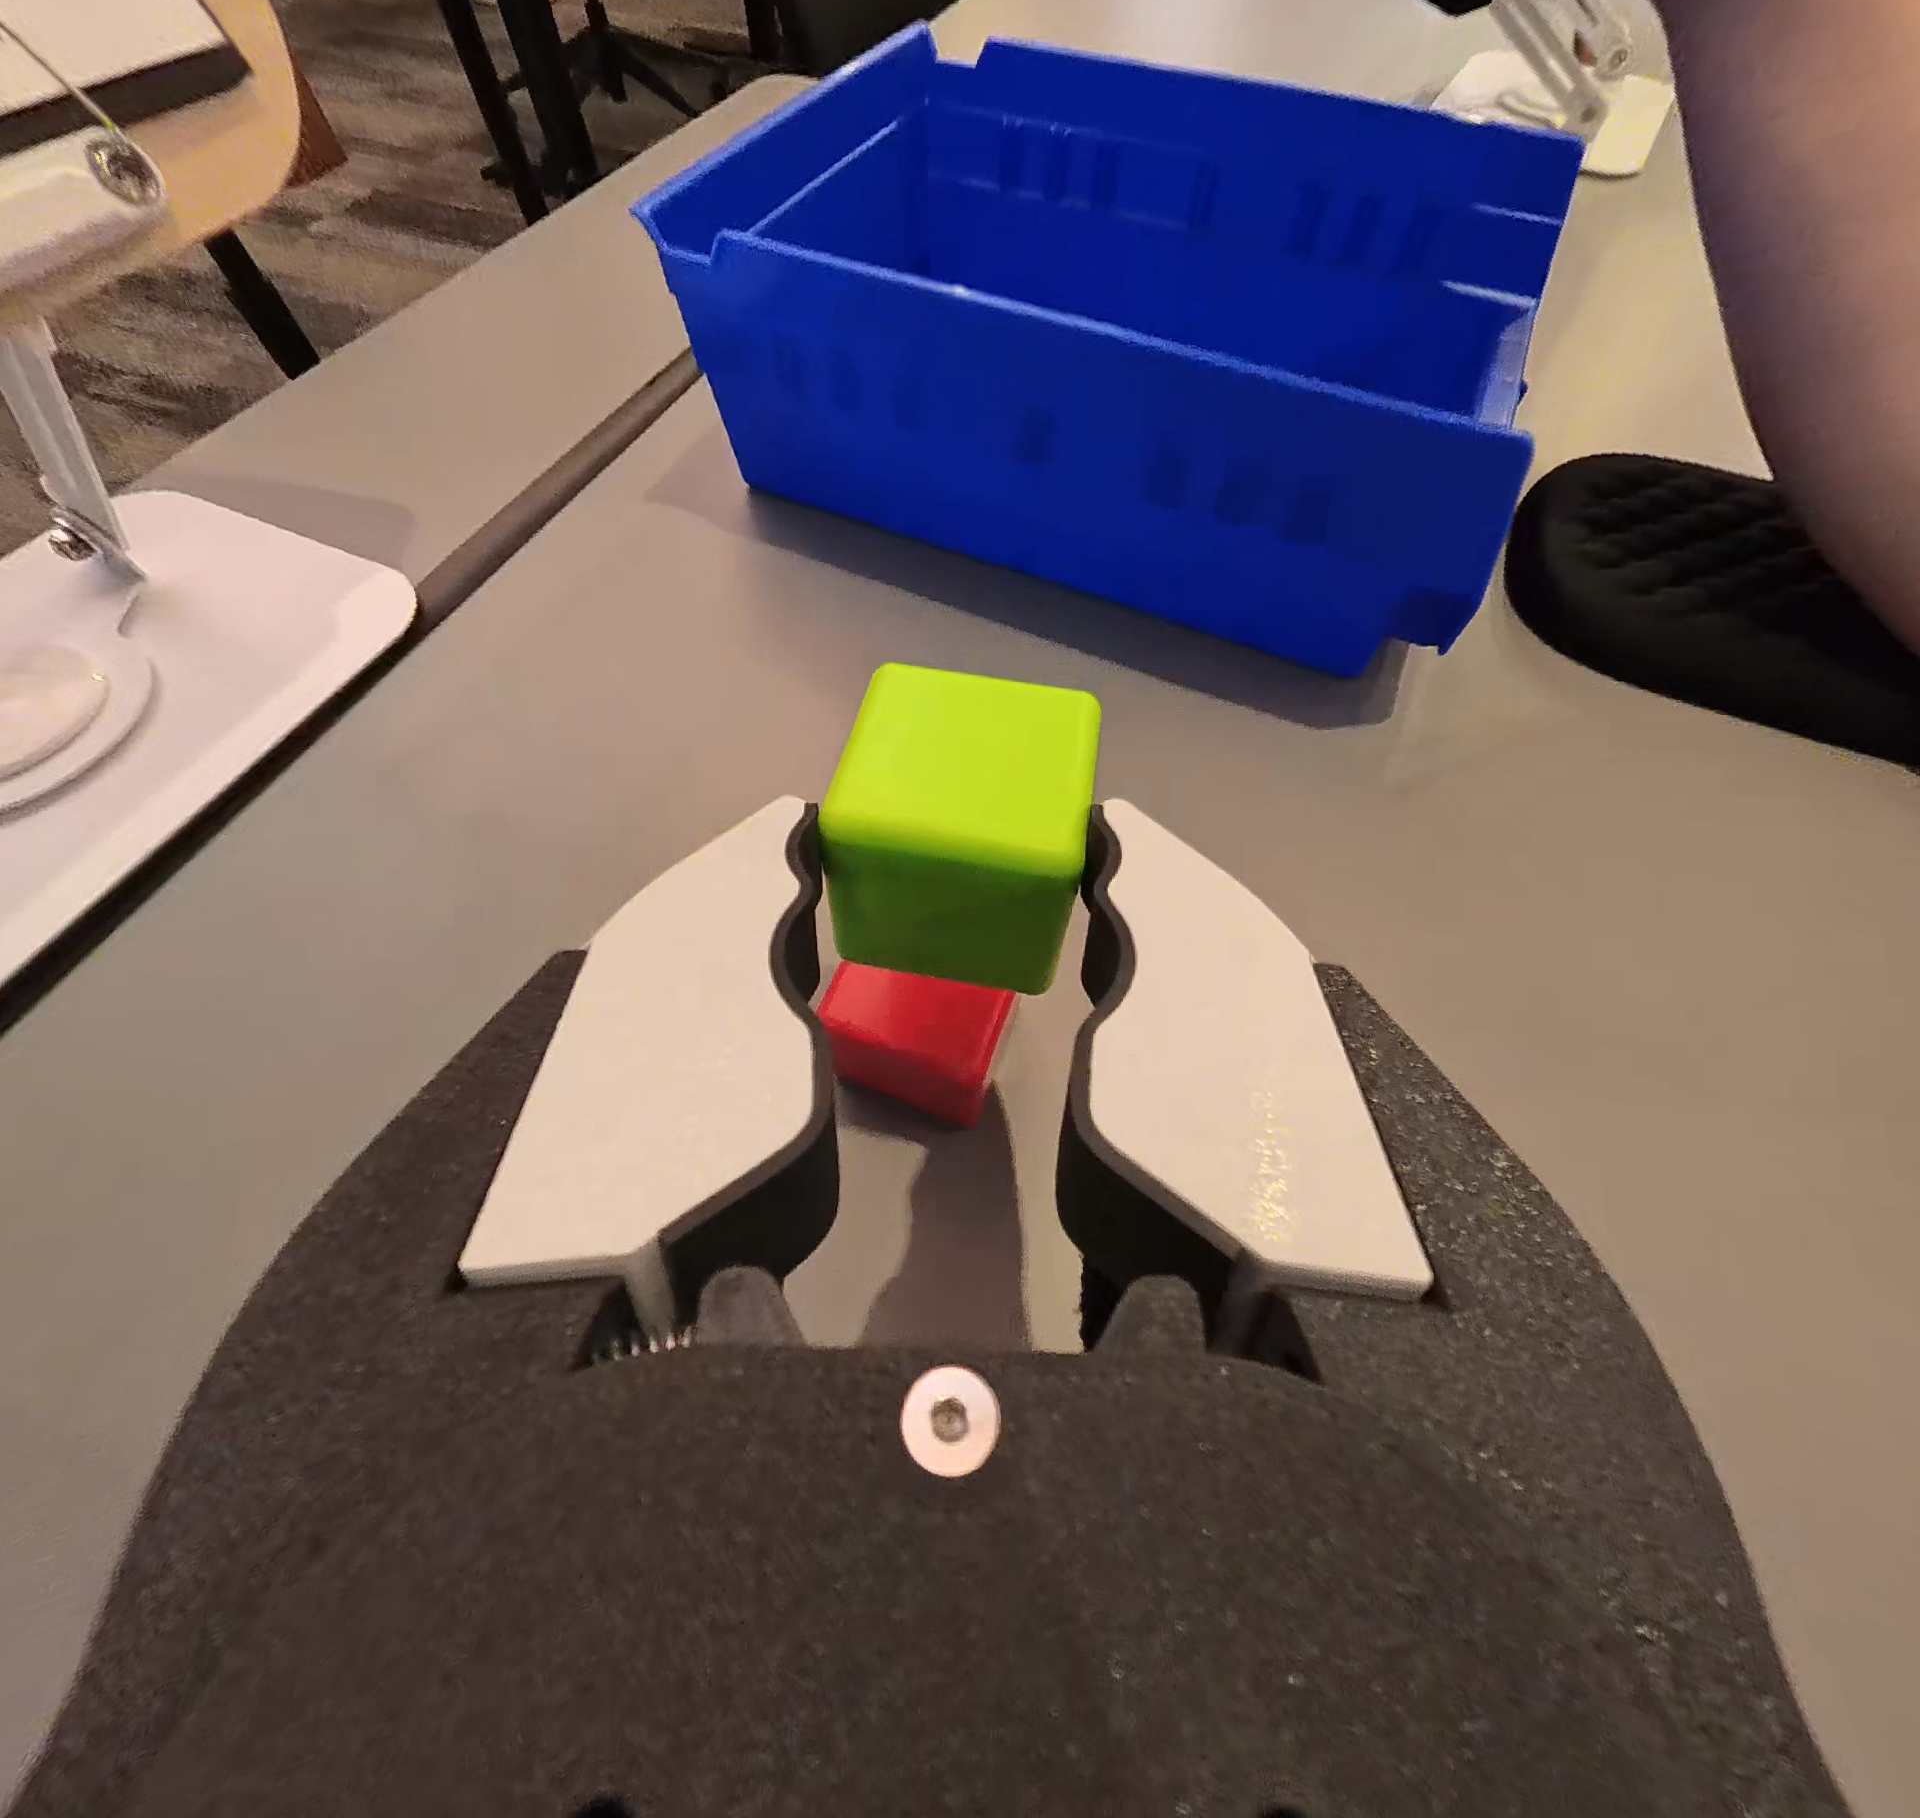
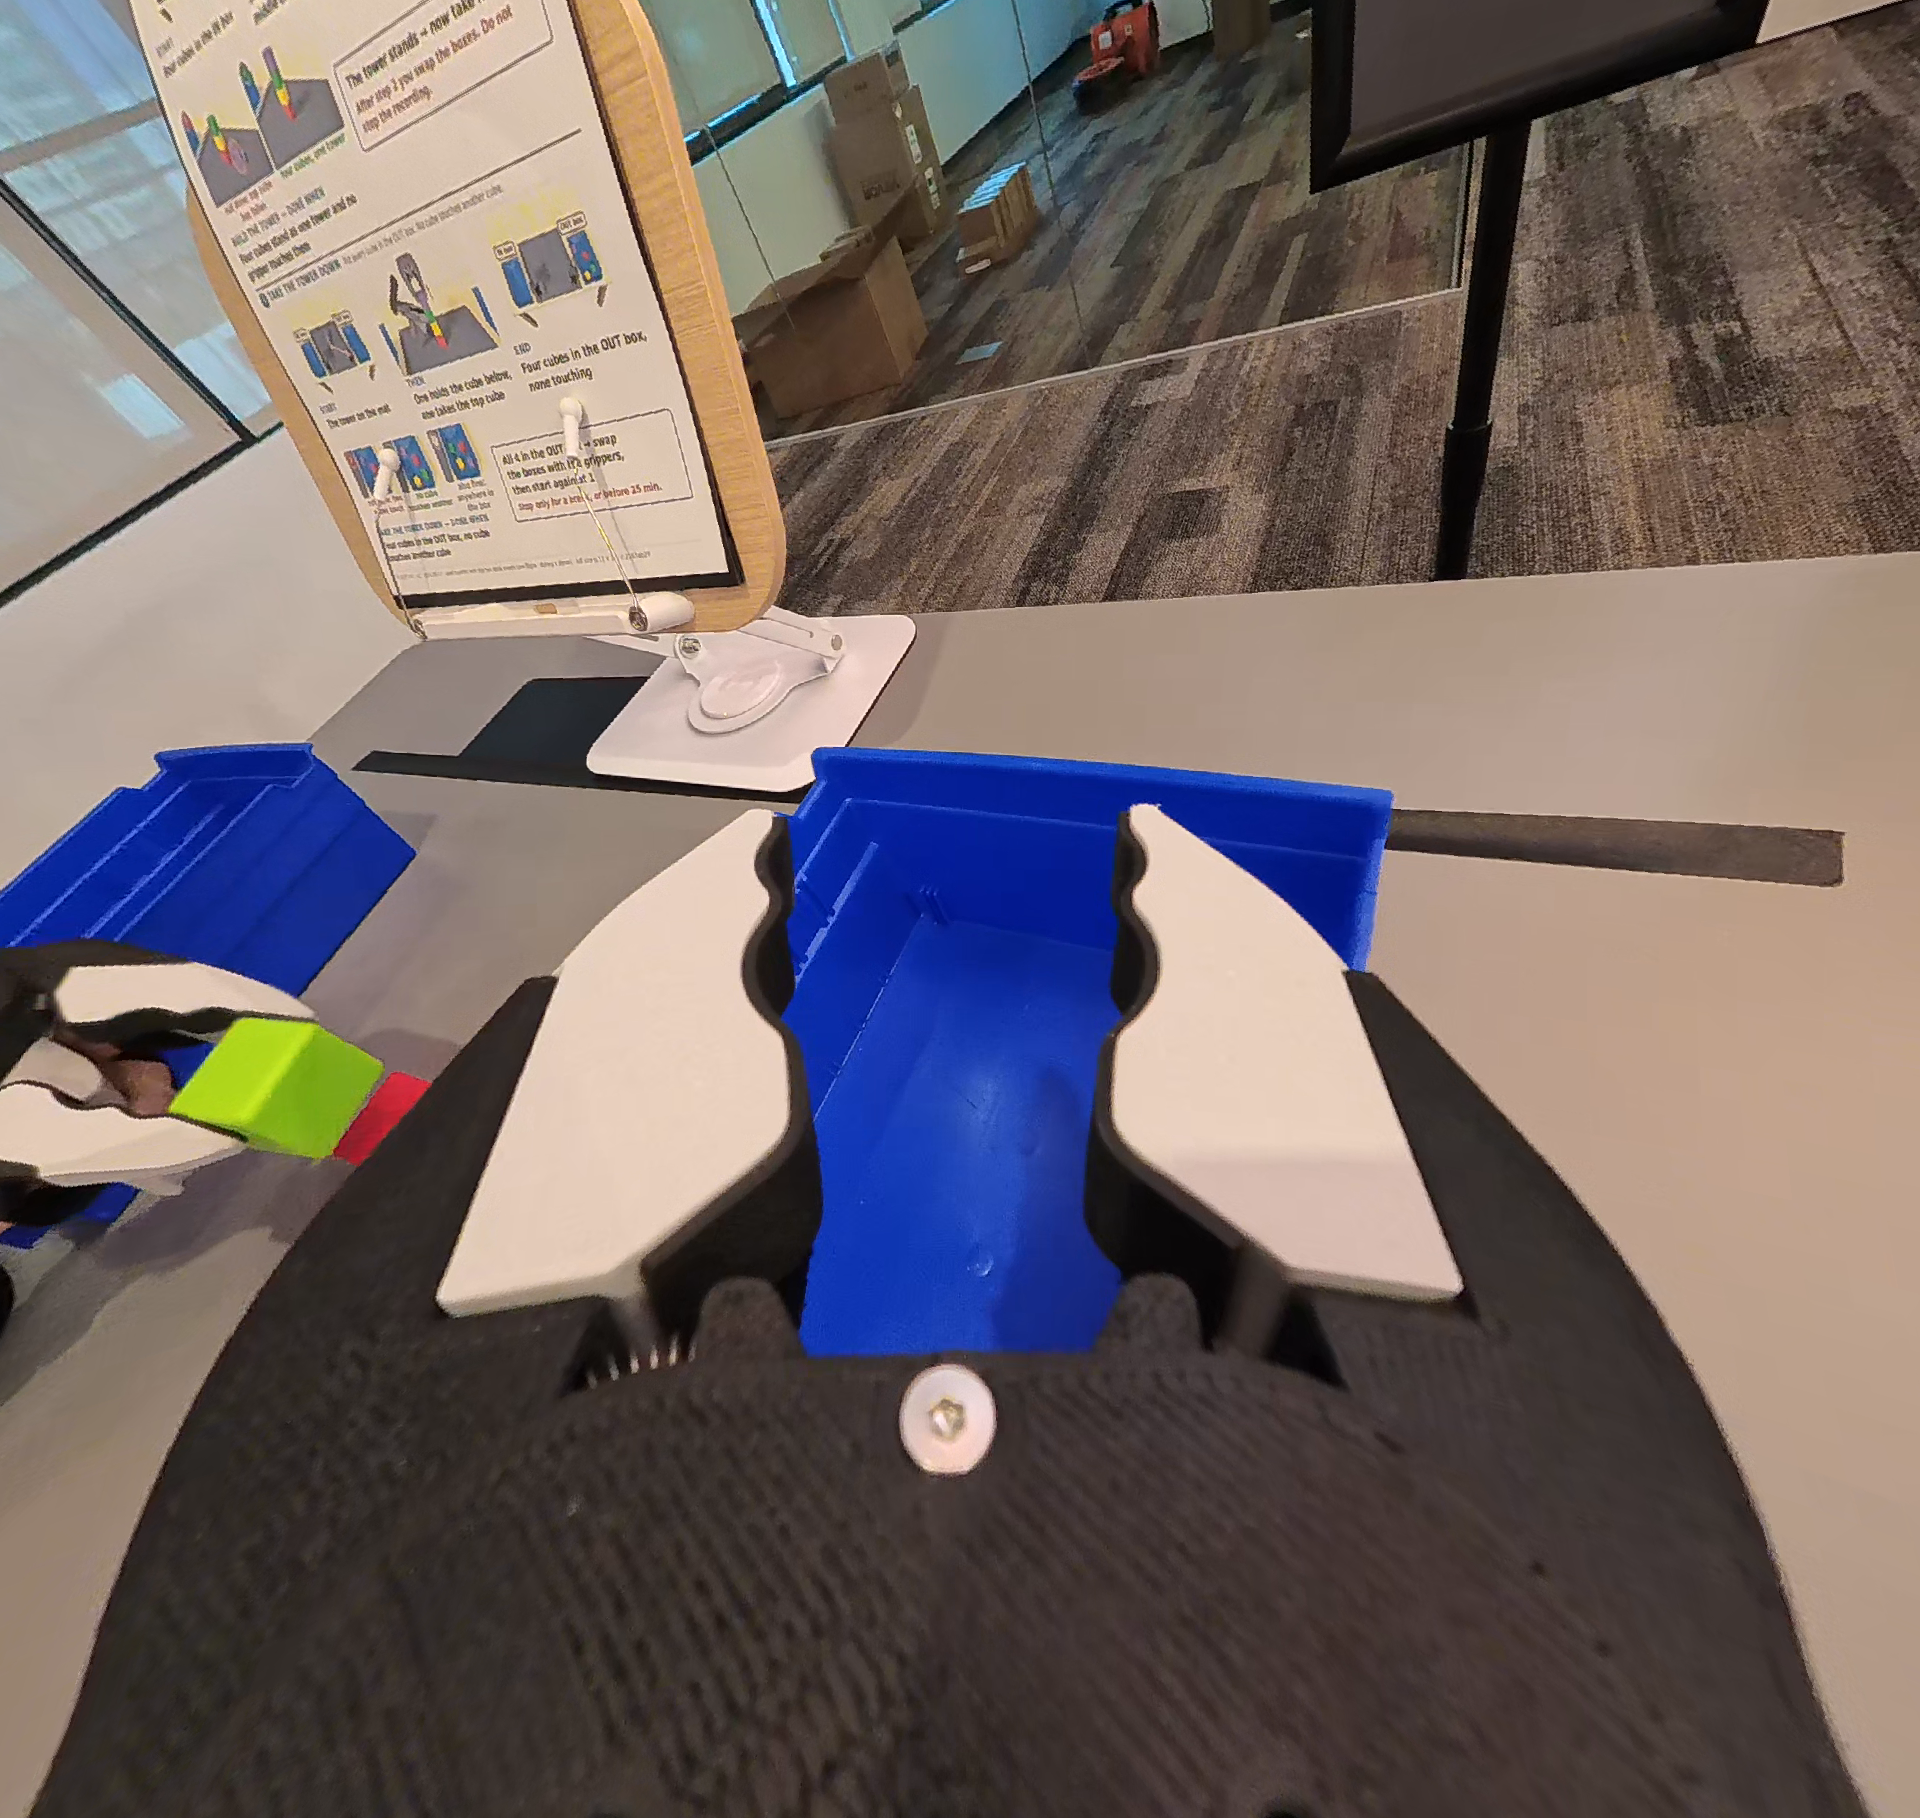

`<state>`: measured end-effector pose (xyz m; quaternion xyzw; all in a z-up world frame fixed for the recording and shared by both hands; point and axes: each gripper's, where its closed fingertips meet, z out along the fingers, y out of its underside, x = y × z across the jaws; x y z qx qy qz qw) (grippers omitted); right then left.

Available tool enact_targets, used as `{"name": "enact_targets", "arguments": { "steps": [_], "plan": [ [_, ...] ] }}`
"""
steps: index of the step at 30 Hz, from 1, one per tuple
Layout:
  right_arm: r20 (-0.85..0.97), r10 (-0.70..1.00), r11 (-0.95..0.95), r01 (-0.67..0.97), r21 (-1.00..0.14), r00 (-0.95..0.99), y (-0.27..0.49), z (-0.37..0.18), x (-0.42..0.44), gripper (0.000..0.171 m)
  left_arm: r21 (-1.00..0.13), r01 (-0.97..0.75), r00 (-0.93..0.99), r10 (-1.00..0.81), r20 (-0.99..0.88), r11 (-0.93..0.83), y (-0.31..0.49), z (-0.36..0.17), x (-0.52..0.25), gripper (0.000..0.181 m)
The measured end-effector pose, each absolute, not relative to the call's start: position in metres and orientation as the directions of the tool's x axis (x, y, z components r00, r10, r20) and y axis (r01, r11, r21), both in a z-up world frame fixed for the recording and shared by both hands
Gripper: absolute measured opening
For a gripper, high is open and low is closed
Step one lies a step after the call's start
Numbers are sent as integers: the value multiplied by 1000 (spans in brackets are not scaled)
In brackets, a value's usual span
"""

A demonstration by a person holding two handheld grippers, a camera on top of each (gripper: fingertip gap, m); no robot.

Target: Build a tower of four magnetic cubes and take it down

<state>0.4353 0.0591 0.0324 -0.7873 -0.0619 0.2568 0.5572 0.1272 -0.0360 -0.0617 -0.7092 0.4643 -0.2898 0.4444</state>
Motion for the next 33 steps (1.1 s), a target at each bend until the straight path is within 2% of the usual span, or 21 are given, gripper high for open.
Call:
{"name": "enact_targets", "arguments": {
  "steps": [21,30,33],
  "plan": [
    [-327,390,-391,-166,-905,861,62,27,428,60,-873,-456,349,-937,8,-176,-36,-90,127,48],
    [-330,392,-392,-168,-904,859,61,27,429,60,-870,-452,390,-921,5,-196,-30,-92,122,48],
    [-330,392,-394,-168,-904,859,61,26,429,60,-859,-467,430,-903,-14,-209,-26,-92,119,58]
  ]
}}
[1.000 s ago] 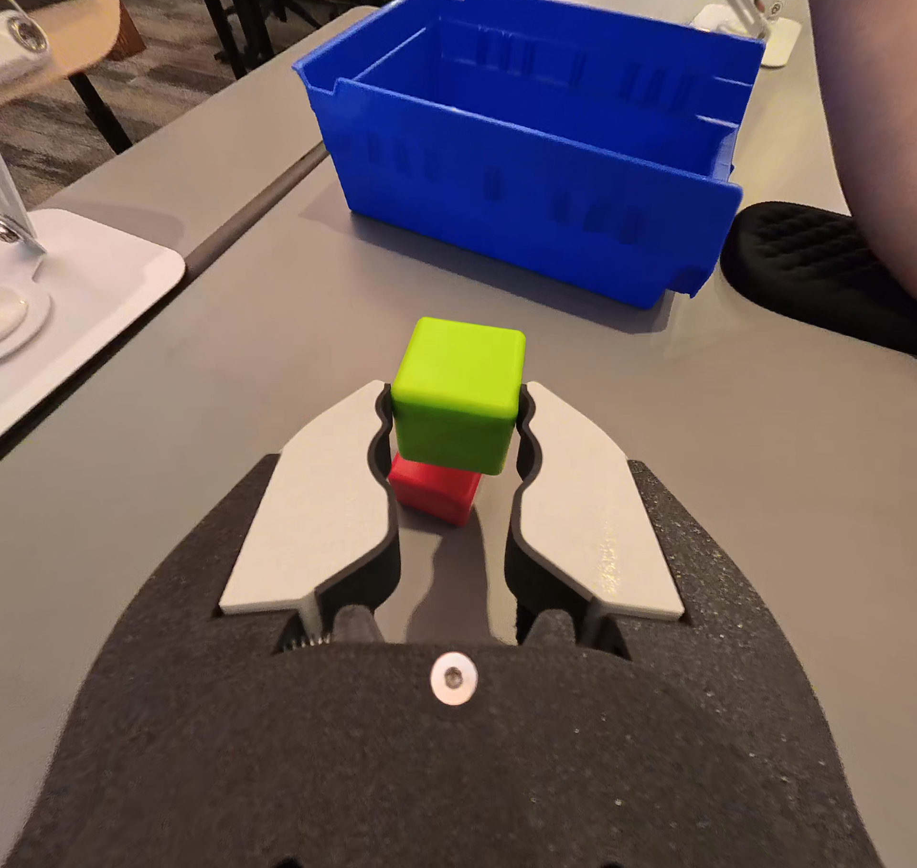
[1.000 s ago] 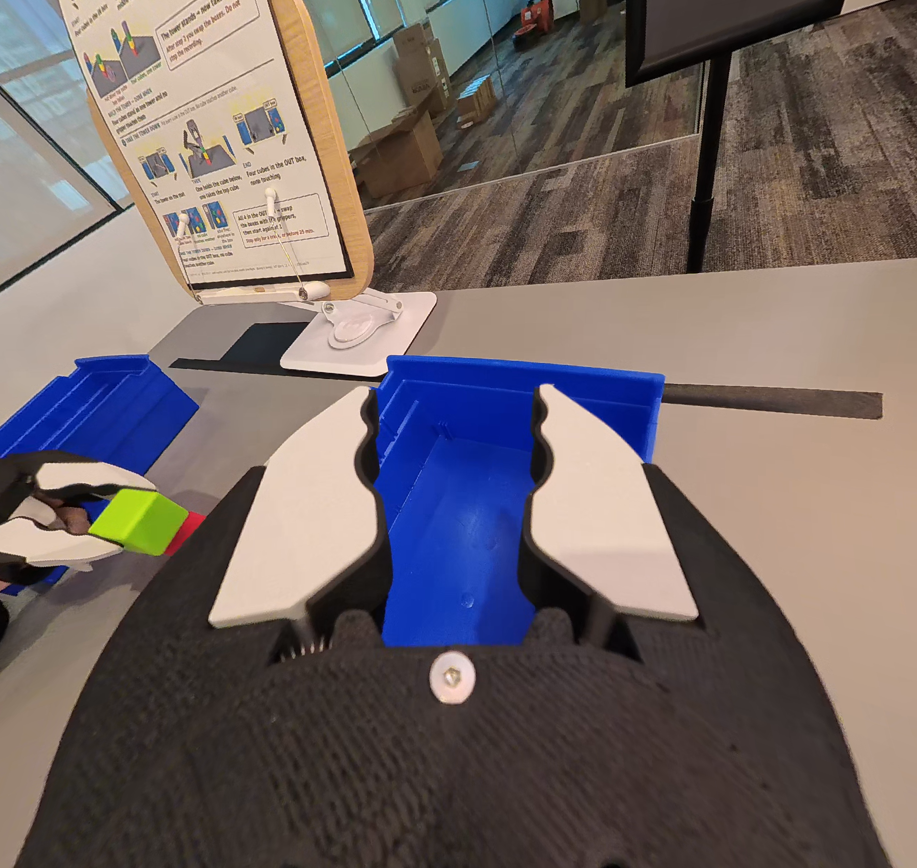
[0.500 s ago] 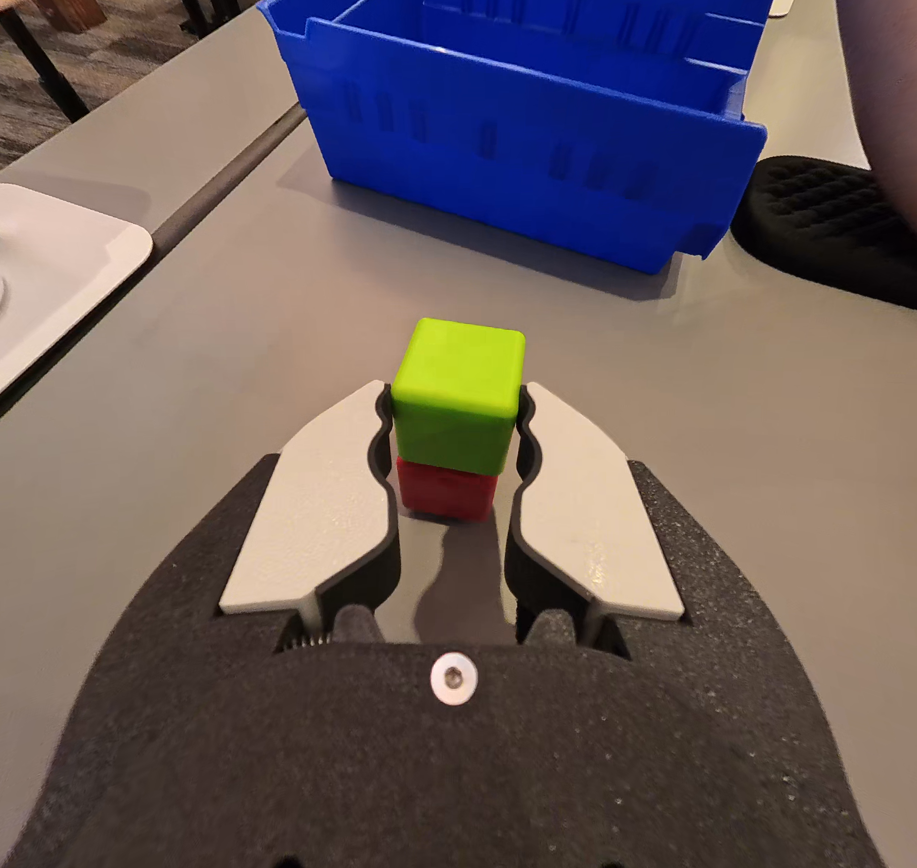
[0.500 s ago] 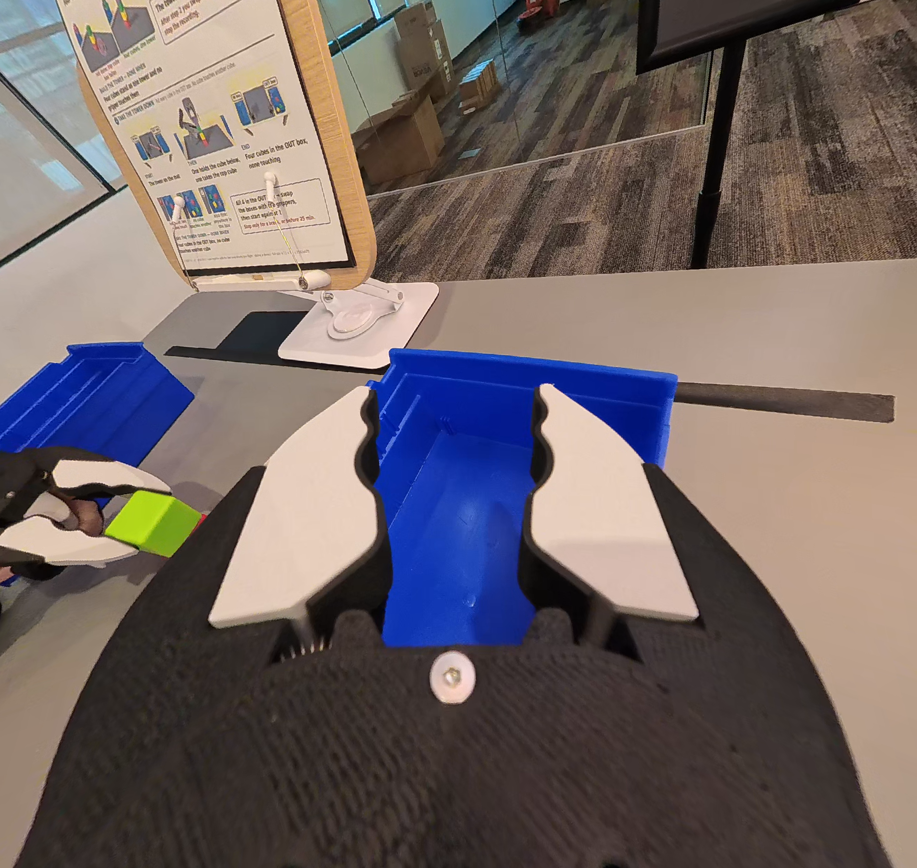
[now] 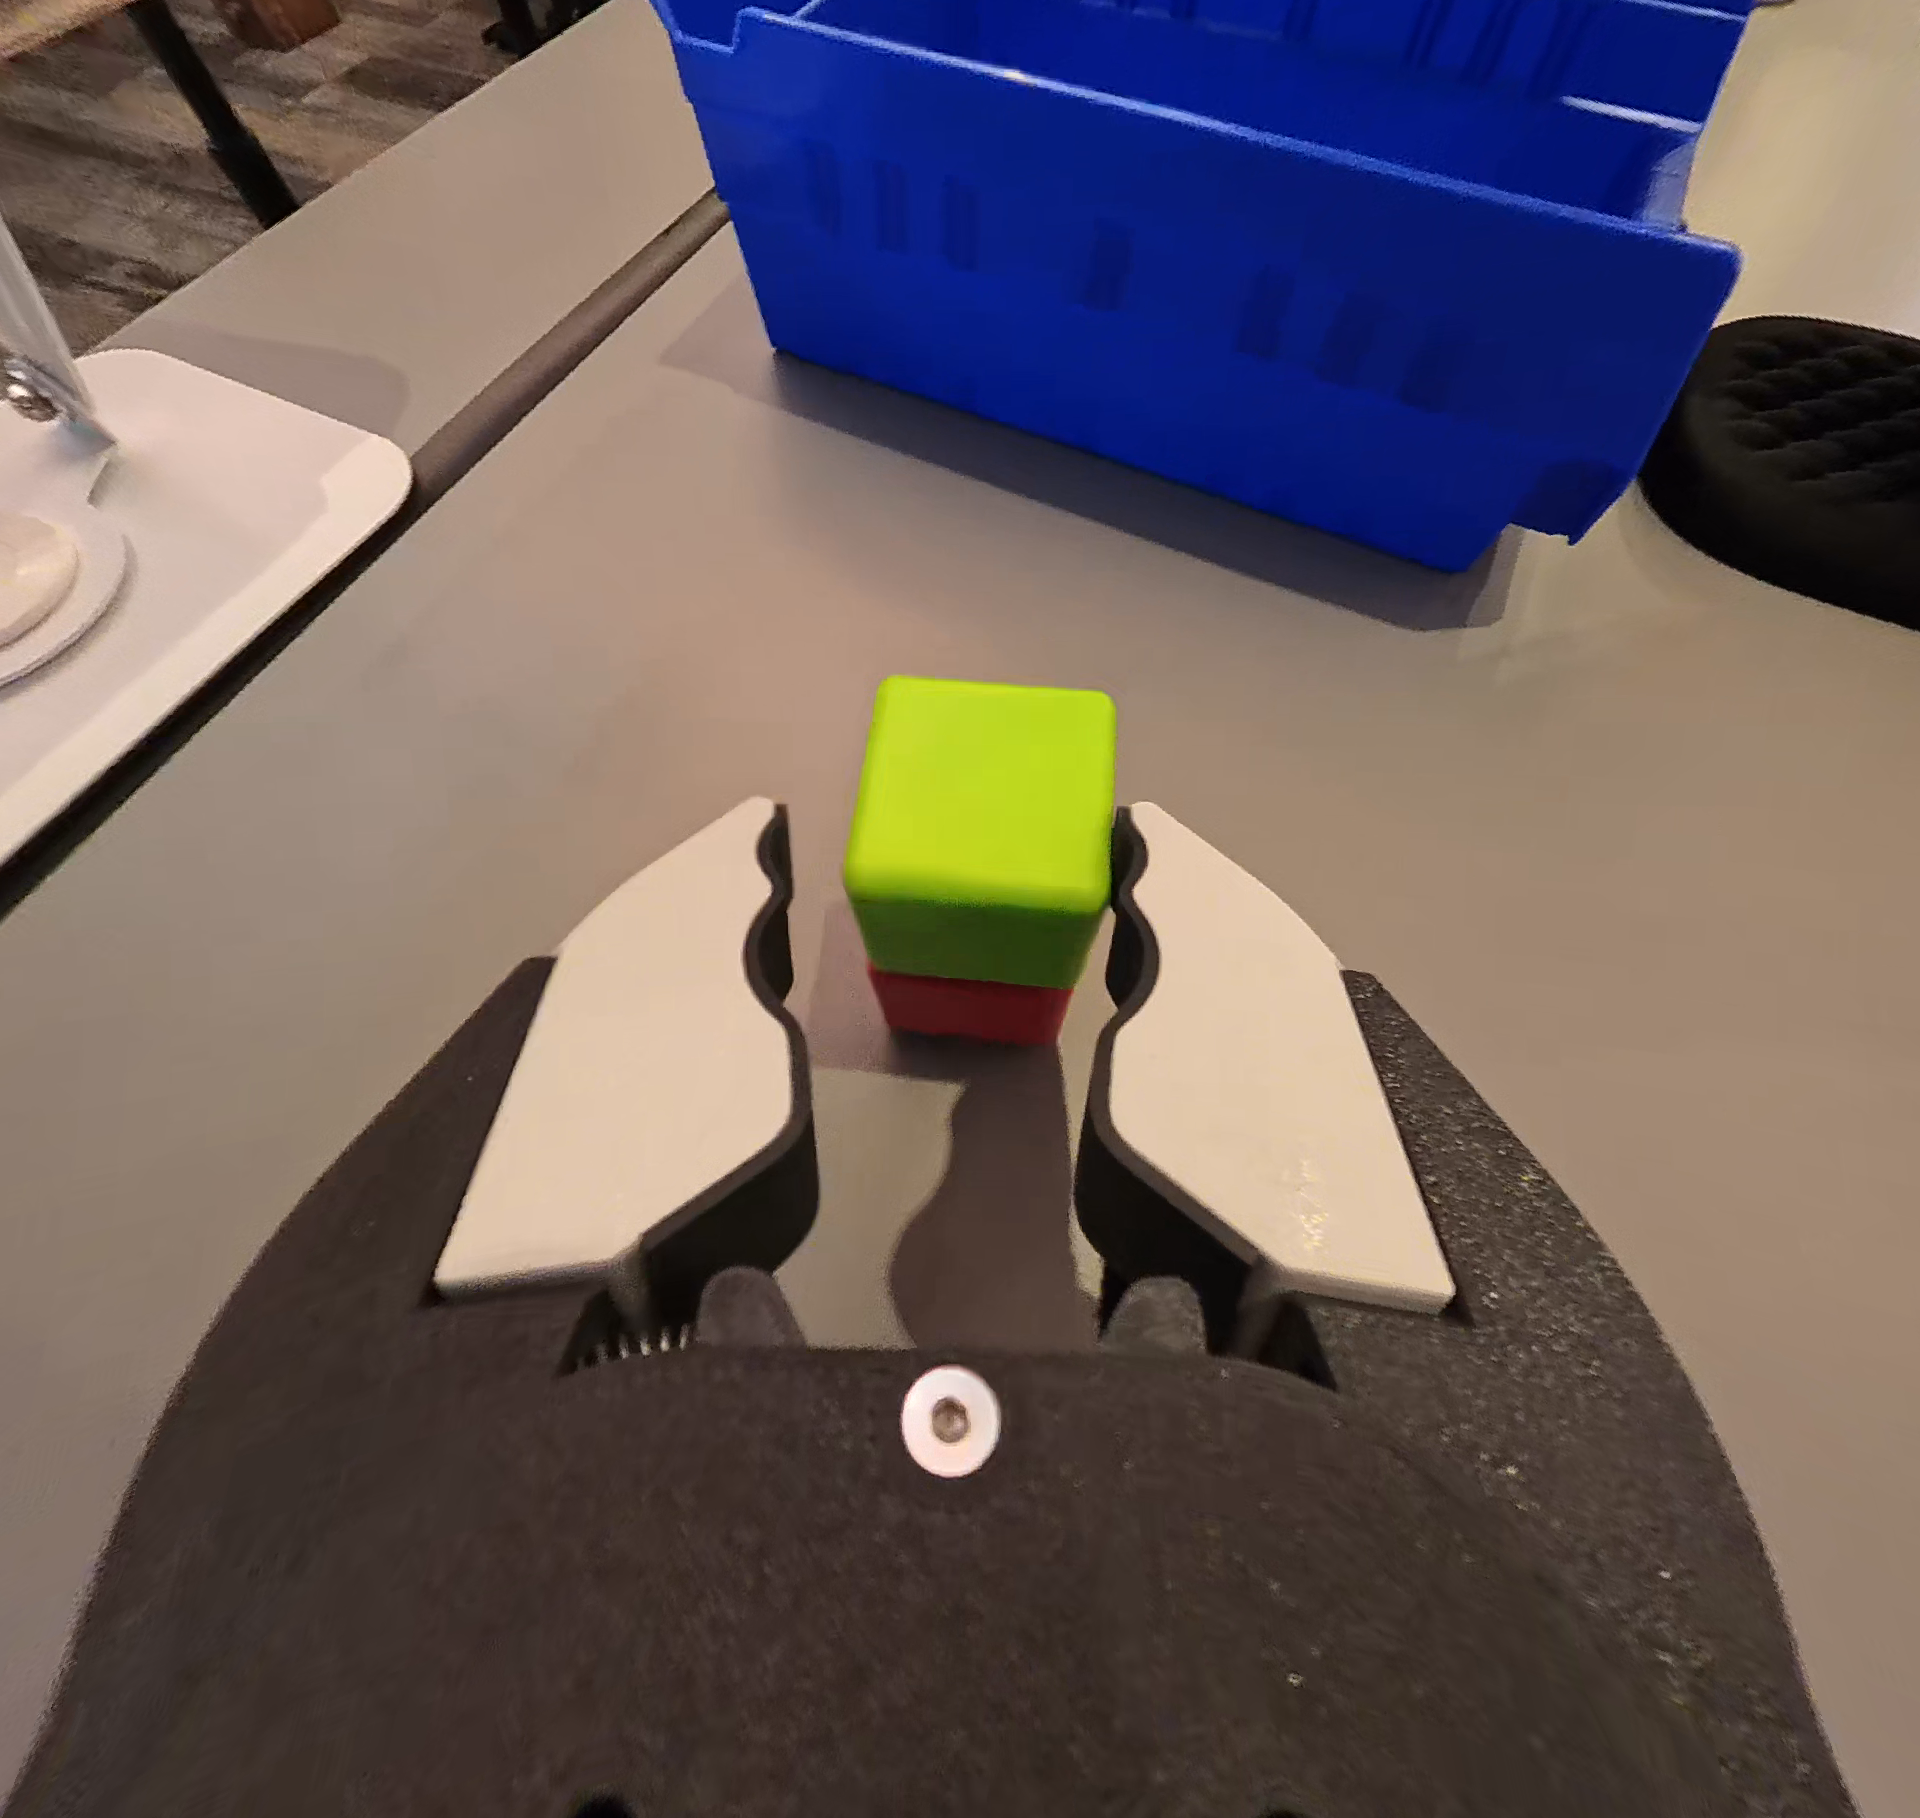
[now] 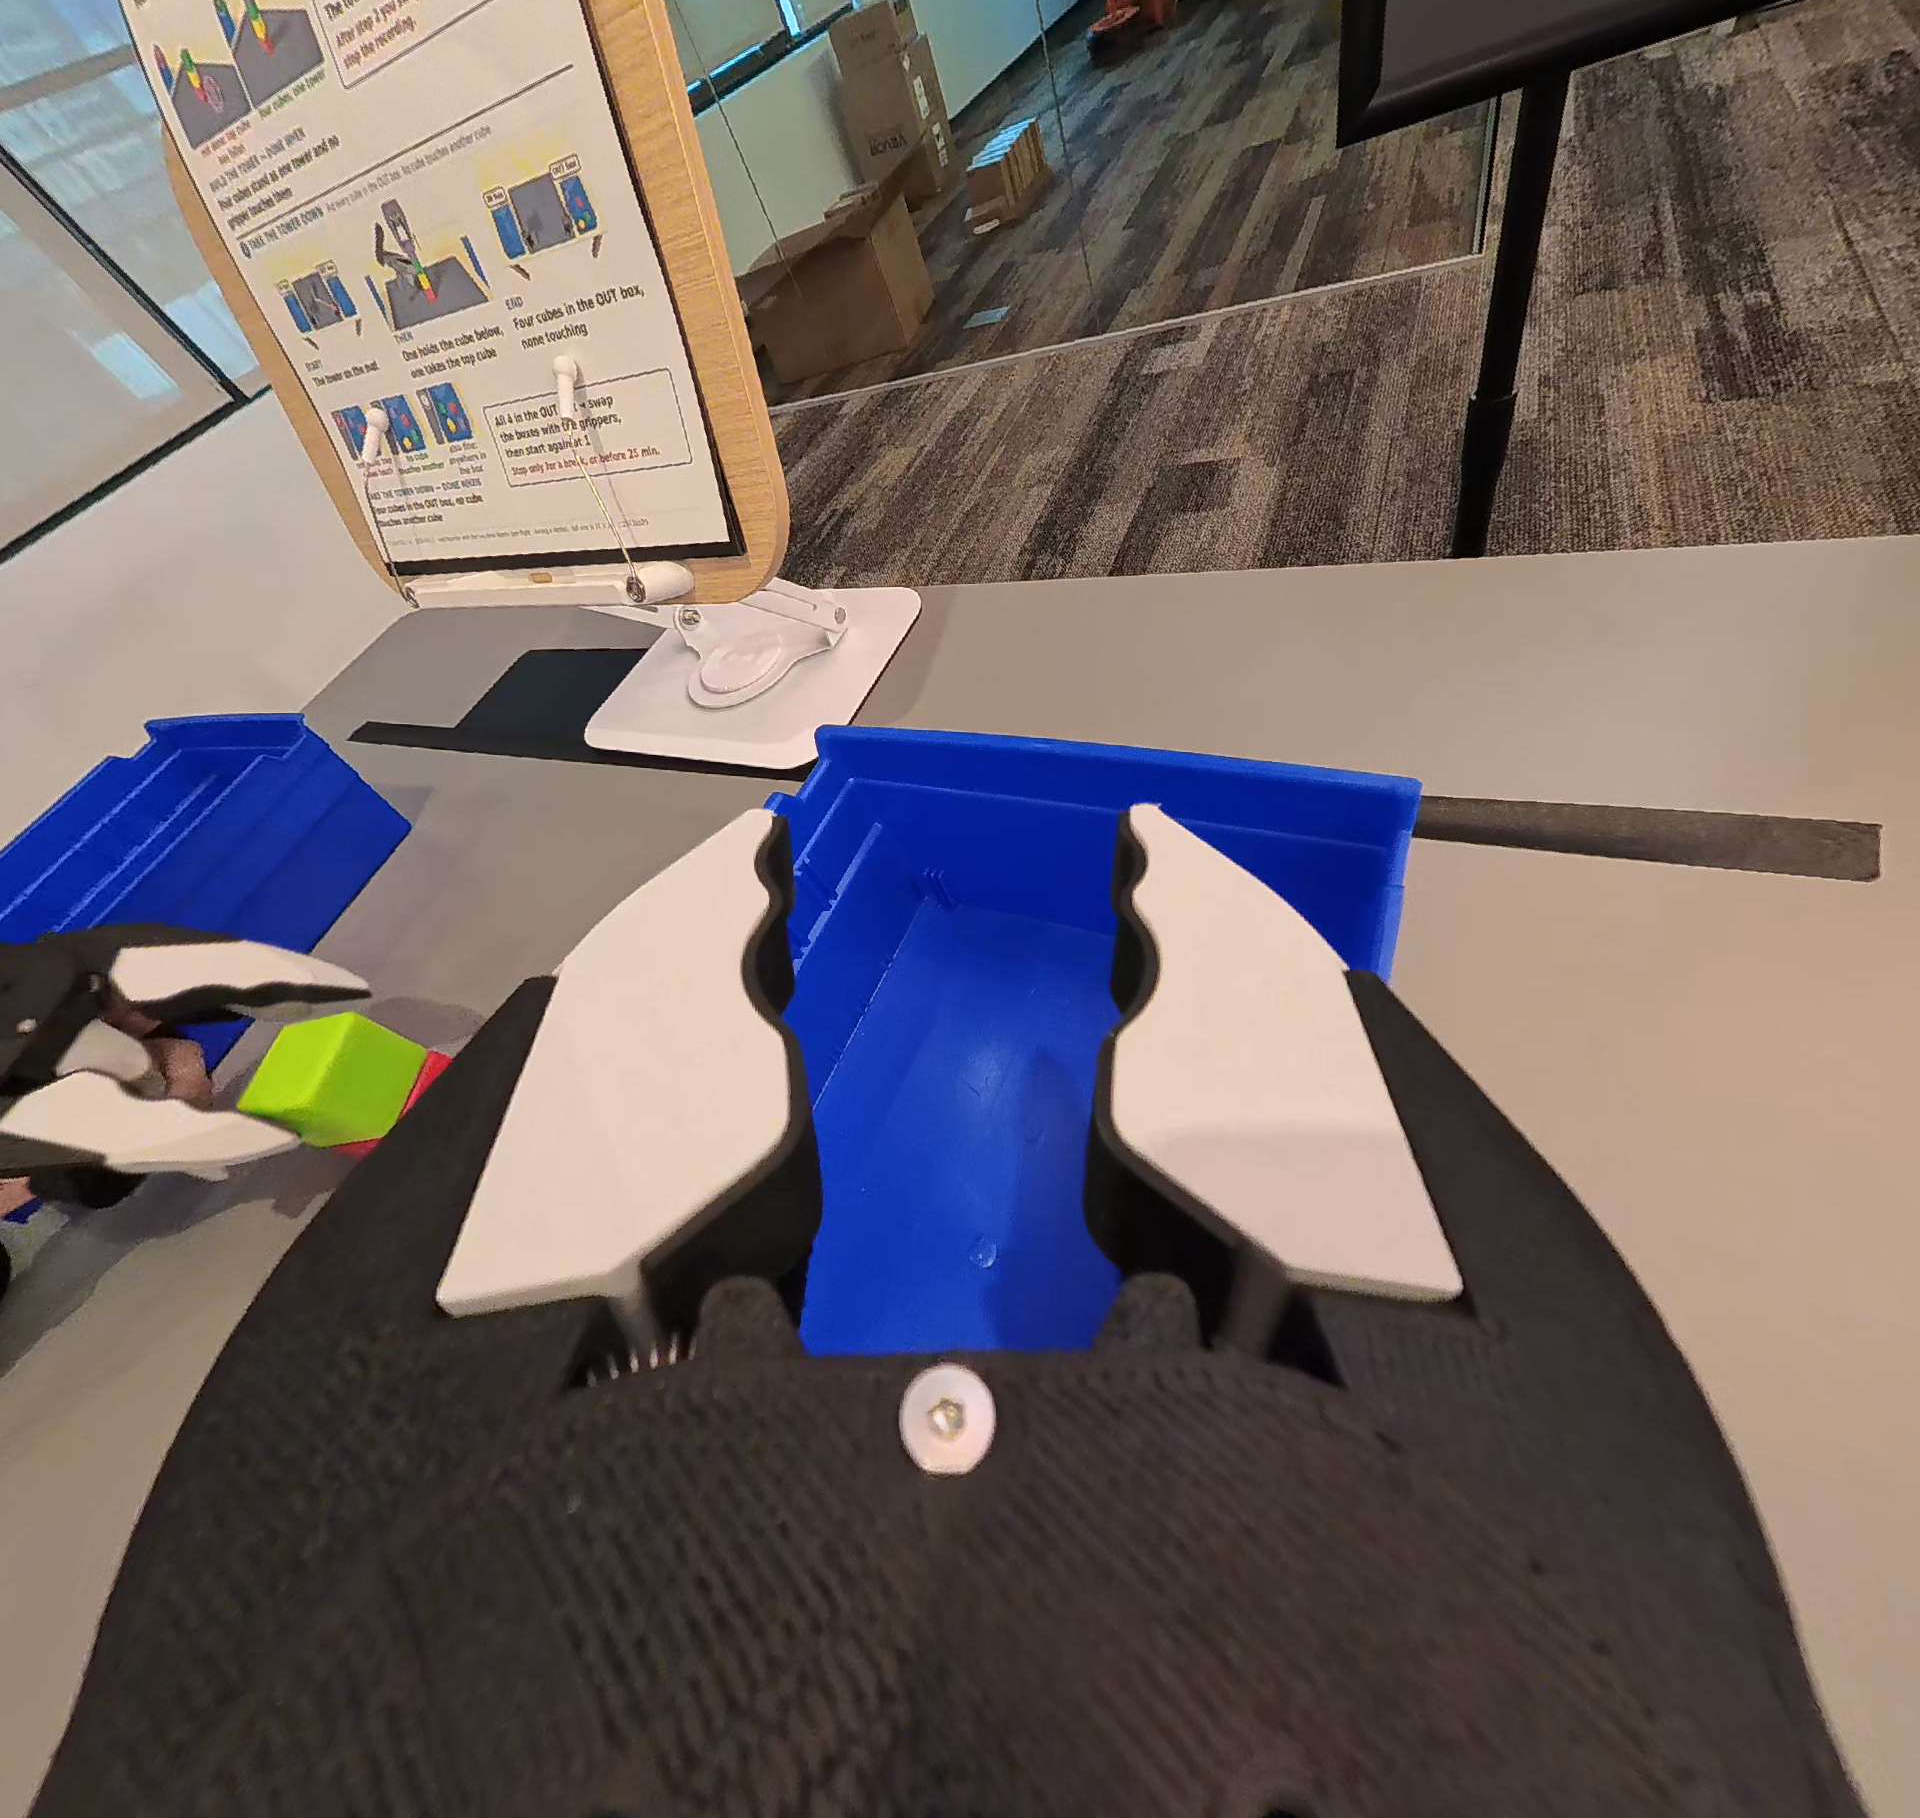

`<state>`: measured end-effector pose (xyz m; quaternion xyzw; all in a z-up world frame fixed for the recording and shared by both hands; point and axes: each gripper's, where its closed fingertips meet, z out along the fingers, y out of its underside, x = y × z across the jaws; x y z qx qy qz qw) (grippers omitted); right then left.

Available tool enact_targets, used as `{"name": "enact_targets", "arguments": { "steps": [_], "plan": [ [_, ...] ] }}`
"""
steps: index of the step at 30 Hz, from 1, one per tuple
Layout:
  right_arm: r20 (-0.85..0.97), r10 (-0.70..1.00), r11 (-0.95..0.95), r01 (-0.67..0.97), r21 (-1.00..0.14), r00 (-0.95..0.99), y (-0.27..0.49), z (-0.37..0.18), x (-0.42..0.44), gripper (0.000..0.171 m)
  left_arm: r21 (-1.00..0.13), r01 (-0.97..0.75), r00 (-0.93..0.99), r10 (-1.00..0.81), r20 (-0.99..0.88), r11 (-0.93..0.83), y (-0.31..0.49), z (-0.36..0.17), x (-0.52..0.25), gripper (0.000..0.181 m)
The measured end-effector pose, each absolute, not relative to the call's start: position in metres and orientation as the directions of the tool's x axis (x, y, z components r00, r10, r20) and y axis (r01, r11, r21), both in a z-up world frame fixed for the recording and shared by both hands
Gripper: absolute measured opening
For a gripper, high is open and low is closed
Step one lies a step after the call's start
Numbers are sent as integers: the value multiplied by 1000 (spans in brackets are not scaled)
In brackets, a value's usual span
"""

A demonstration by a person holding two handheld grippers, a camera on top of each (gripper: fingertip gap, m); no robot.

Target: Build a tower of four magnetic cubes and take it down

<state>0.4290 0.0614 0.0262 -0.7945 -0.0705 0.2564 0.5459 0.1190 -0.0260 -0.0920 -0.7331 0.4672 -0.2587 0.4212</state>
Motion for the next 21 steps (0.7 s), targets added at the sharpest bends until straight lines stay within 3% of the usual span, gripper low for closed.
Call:
{"name": "enact_targets", "arguments": {
  "steps": [6,11,13,15,17,21],
  "plan": [
    [-327,395,-397,-162,-904,859,62,25,428,60,-907,-378,446,-895,-3,-185,-31,-56,124,70],
    [-330,395,-397,-164,-903,857,62,25,429,60,-976,-187,509,-861,-2,-109,-42,45,98,69],
    [-331,393,-396,-167,-903,858,62,26,429,60,-984,-150,565,-825,-4,-98,-44,81,67,78],
    [-333,390,-396,-170,-902,858,62,25,430,60,-980,-152,672,-740,-4,-132,-36,94,22,78],
    [-333,386,-398,-170,-901,860,62,24,431,60,-969,-110,822,-569,35,-220,-18,91,-35,67],
    [-330,378,-408,-164,-898,865,63,21,431,60,-898,-46,967,-246,71,-438,16,42,-126,69]
  ]
}}
